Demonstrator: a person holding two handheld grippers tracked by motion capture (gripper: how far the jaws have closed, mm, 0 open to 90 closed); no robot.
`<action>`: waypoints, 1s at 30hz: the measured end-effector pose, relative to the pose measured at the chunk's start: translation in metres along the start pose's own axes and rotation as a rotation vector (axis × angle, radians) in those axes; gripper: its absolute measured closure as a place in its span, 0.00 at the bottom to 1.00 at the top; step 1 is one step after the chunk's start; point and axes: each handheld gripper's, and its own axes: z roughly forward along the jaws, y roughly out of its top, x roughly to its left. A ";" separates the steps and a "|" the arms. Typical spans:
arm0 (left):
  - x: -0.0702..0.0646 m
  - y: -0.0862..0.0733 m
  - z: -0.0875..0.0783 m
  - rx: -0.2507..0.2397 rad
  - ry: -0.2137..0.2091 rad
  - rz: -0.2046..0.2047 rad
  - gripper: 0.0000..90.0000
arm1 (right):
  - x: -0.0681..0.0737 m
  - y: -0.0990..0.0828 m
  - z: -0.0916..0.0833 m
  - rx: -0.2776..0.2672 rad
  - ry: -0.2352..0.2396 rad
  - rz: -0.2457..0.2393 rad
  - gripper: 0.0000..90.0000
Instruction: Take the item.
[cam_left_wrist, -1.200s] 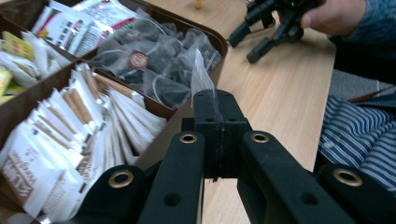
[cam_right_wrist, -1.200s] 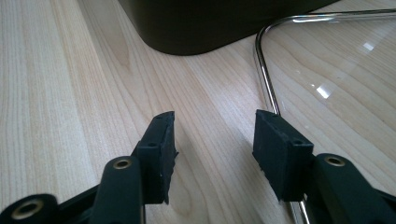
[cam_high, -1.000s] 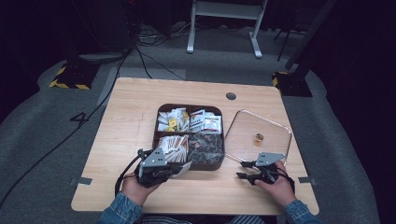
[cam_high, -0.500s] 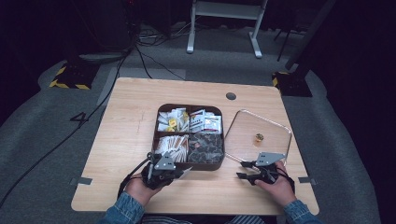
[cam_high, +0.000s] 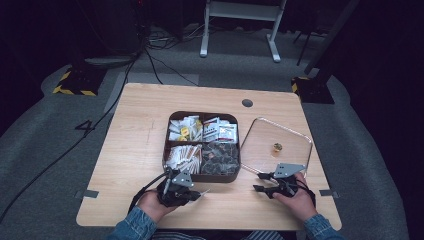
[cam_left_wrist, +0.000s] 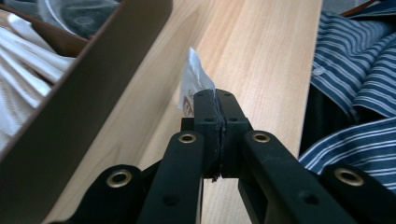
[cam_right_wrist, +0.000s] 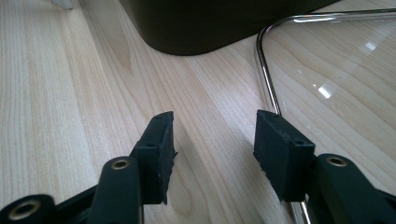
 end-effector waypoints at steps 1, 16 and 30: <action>0.001 0.000 0.001 -0.002 -0.017 -0.007 0.95 | 0.000 0.000 0.000 0.000 0.000 0.000 0.54; 0.006 -0.001 -0.015 -0.122 -0.026 -0.050 0.61 | 0.000 0.000 0.000 -0.001 0.000 0.003 0.53; 0.008 -0.020 -0.052 -0.302 0.129 -0.099 0.60 | 0.001 0.001 0.002 0.005 -0.014 0.005 0.46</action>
